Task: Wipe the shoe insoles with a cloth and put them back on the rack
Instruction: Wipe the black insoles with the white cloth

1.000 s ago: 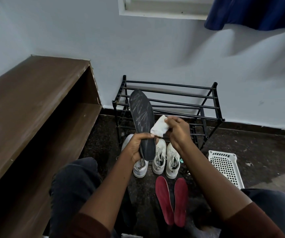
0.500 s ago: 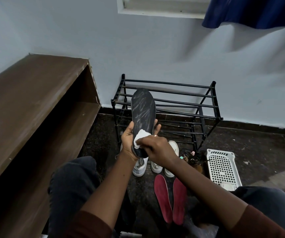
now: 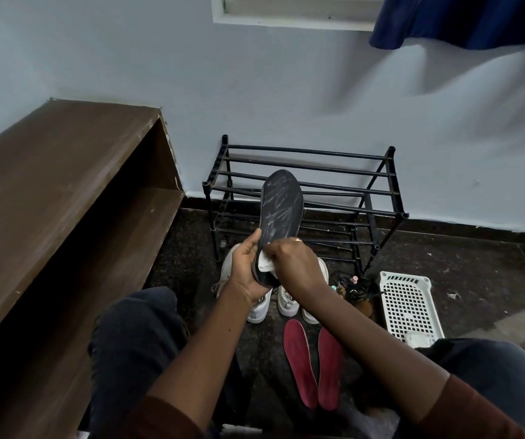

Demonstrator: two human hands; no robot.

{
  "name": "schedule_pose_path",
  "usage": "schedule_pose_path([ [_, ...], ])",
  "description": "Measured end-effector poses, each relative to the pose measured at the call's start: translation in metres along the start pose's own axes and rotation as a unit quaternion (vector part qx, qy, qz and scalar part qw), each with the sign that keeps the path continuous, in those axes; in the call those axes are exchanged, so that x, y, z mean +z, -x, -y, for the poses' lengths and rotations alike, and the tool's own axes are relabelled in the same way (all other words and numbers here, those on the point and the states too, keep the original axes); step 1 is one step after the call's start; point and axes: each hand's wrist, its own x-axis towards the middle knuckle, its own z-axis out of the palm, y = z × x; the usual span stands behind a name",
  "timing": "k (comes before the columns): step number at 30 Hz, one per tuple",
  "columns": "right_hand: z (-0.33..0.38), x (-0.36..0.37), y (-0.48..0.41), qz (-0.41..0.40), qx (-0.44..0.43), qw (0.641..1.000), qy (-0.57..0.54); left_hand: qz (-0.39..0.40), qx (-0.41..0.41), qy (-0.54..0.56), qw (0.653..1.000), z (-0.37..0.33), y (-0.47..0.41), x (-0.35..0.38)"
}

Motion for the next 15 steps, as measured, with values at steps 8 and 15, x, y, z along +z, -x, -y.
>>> schedule_pose_path([
  [8, 0.005, -0.009, -0.006, 0.054, 0.07, 0.995, -0.048, -0.027, 0.022, 0.003, 0.999, -0.005, -0.006, -0.005],
  [15, 0.012, -0.002, 0.015, 0.026, 0.066, 0.991, -0.11, -0.011, -0.015, 0.024, 1.0, 0.003, -0.012, -0.001],
])
